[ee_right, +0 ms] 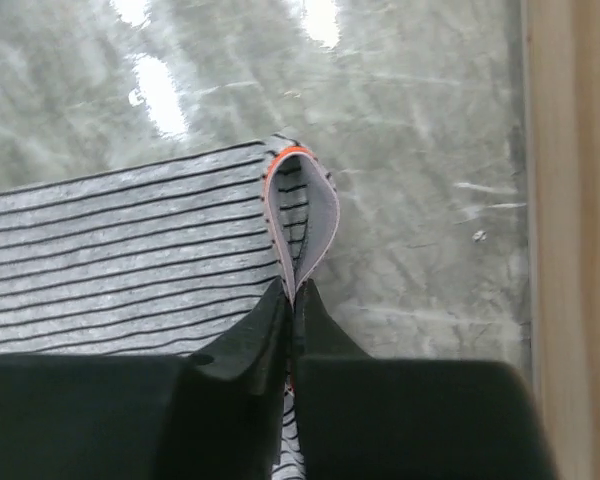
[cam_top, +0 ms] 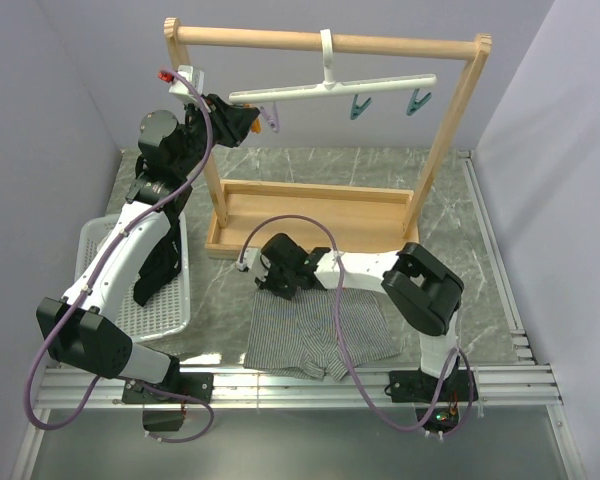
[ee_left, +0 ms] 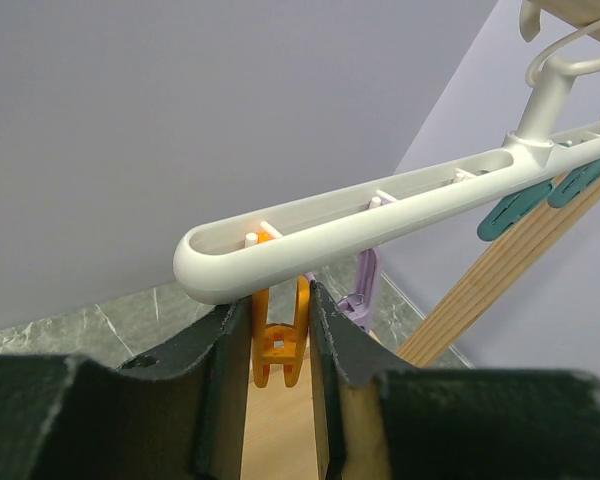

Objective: Clip the underwear to the hanger

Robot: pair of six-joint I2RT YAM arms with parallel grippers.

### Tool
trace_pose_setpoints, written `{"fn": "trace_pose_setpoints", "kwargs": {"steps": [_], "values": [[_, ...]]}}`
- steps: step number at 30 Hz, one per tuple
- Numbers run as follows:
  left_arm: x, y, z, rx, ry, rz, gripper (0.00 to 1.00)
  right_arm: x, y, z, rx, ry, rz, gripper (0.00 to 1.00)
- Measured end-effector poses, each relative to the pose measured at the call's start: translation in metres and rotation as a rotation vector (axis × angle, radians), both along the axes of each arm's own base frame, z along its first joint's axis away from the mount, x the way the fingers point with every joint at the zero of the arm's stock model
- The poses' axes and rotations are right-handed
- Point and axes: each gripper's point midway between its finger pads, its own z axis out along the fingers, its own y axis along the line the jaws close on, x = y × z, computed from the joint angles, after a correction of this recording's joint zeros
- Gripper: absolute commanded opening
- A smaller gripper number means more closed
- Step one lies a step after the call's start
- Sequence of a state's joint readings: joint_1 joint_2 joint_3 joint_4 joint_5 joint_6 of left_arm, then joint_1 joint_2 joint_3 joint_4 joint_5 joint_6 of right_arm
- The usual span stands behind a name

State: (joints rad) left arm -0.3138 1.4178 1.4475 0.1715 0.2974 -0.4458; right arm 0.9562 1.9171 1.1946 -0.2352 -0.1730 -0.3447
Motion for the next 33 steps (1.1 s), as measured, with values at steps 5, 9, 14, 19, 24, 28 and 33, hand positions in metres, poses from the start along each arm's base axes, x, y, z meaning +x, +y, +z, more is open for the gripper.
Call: {"fn": "trace_pose_setpoints", "kwargs": {"steps": [5,9,14,19,24,28,33], "values": [[0.000,0.000,0.000,0.001,0.000,0.000,0.00,-0.004,-0.009,0.003,-0.002,-0.034,0.018,0.00],[0.000,0.000,-0.001,0.006,-0.002,0.001,0.00,0.005,-0.020,0.026,-0.005,-0.099,0.020,0.00],[-0.002,0.001,0.001,0.010,-0.007,0.002,0.00,0.040,-0.009,0.107,0.110,-0.222,-0.011,0.00],[-0.005,0.002,0.001,0.012,-0.007,0.002,0.00,0.078,0.003,0.197,0.280,-0.333,-0.058,0.00],[-0.008,0.003,0.002,0.012,-0.009,0.002,0.00,0.097,-0.002,0.231,0.328,-0.354,-0.094,0.00],[-0.009,0.003,0.002,0.013,-0.010,0.001,0.00,0.107,-0.006,0.239,0.325,-0.348,-0.118,0.00],[-0.009,0.003,-0.001,0.016,-0.004,-0.003,0.00,0.121,-0.003,0.262,0.346,-0.366,-0.143,0.00]]}}
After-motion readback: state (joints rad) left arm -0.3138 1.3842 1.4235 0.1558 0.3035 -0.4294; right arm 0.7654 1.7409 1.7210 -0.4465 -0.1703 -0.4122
